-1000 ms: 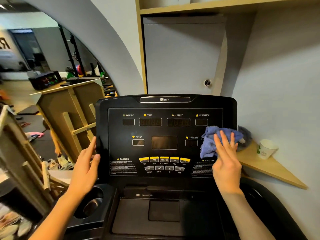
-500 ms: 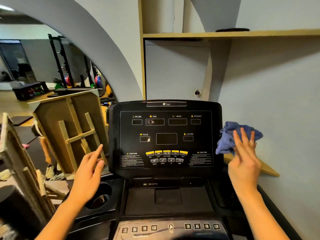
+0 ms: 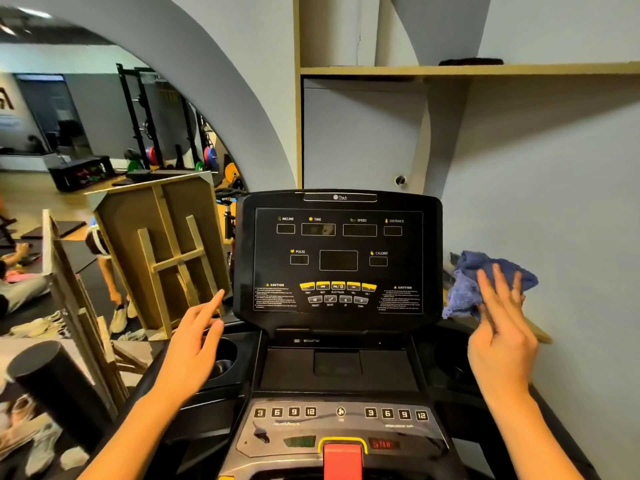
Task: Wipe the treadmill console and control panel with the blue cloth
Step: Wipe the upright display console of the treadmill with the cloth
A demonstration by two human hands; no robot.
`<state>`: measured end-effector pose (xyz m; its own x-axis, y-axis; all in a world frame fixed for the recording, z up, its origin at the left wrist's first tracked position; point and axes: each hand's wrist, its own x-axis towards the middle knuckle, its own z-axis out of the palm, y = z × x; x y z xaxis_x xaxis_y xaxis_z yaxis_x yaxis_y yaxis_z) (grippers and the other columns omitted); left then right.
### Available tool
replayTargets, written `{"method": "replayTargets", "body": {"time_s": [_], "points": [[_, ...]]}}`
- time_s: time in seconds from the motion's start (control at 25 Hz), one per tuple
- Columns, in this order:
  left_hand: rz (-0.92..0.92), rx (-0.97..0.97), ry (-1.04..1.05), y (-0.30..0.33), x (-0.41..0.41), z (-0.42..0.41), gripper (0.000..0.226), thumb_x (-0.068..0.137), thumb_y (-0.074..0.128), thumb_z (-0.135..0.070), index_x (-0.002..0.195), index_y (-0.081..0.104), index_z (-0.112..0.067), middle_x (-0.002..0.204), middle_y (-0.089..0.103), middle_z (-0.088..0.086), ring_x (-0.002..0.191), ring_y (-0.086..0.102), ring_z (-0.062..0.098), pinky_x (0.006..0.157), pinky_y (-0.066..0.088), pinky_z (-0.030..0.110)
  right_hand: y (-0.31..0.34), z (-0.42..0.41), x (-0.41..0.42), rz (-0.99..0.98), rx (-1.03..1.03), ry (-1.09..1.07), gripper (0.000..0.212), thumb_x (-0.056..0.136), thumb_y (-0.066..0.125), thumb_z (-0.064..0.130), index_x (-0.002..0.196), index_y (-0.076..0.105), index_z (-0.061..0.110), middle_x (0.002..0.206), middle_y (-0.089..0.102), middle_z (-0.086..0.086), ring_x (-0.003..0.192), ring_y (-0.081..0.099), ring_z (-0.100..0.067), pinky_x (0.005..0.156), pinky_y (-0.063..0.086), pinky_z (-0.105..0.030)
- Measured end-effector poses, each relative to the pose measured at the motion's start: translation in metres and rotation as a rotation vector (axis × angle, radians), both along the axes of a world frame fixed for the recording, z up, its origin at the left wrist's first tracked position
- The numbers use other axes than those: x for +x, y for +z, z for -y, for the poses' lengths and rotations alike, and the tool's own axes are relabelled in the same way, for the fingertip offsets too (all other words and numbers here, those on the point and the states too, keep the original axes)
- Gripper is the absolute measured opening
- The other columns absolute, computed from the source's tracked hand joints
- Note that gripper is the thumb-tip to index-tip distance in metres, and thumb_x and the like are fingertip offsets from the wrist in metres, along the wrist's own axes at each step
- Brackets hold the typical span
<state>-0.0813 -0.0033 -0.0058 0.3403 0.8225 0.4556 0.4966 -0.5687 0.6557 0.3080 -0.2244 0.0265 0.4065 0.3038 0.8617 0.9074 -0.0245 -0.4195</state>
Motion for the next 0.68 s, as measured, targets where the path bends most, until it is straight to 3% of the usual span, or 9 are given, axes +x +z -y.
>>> {"method": "replayTargets", "body": {"time_s": [0.2,0.4,0.56,0.68], "points": [[0.013,-0.02,0.055,-0.004,0.008,0.014,0.055,0.098,0.039,-0.041,0.152,0.033,-0.037,0.126,0.054,-0.009,0.111,0.055,0.002,0.095,0.042,0.026,-0.007,0.0,0.012,-0.017,-0.051,0.024,0.05,0.095,0.043,0.002,0.145,0.051,0.002,0.156,0.044,-0.013,0.154,0.024,-0.027,0.122,0.025,-0.054],[0.02,-0.032,0.093,-0.006,0.012,0.02,0.053,0.101,0.044,-0.032,0.152,0.033,-0.039,0.126,0.054,-0.012,0.111,0.053,-0.004,0.093,0.04,0.018,-0.01,-0.011,0.016,-0.015,-0.092,0.058,0.053,0.097,0.034,0.017,0.145,0.051,0.002,0.157,0.043,-0.012,0.154,0.025,-0.028,0.123,0.022,-0.038],[0.045,-0.063,0.116,-0.008,-0.003,0.016,0.053,0.101,0.045,-0.031,0.151,0.033,-0.042,0.128,0.052,-0.014,0.115,0.053,-0.003,0.095,0.041,0.019,0.015,-0.073,0.005,-0.019,-0.076,0.17,0.051,0.095,0.041,0.002,0.145,0.051,0.003,0.157,0.044,-0.011,0.154,0.026,-0.027,0.124,0.024,-0.044],[0.057,-0.111,0.126,-0.015,-0.026,0.013,0.054,0.101,0.047,-0.029,0.149,0.032,-0.047,0.128,0.051,-0.021,0.118,0.051,-0.006,0.092,0.038,0.007,0.059,-0.15,-0.022,0.012,-0.042,0.279,0.051,0.097,0.047,-0.011,0.145,0.052,0.004,0.157,0.044,-0.011,0.154,0.026,-0.03,0.124,0.023,-0.051]]}}
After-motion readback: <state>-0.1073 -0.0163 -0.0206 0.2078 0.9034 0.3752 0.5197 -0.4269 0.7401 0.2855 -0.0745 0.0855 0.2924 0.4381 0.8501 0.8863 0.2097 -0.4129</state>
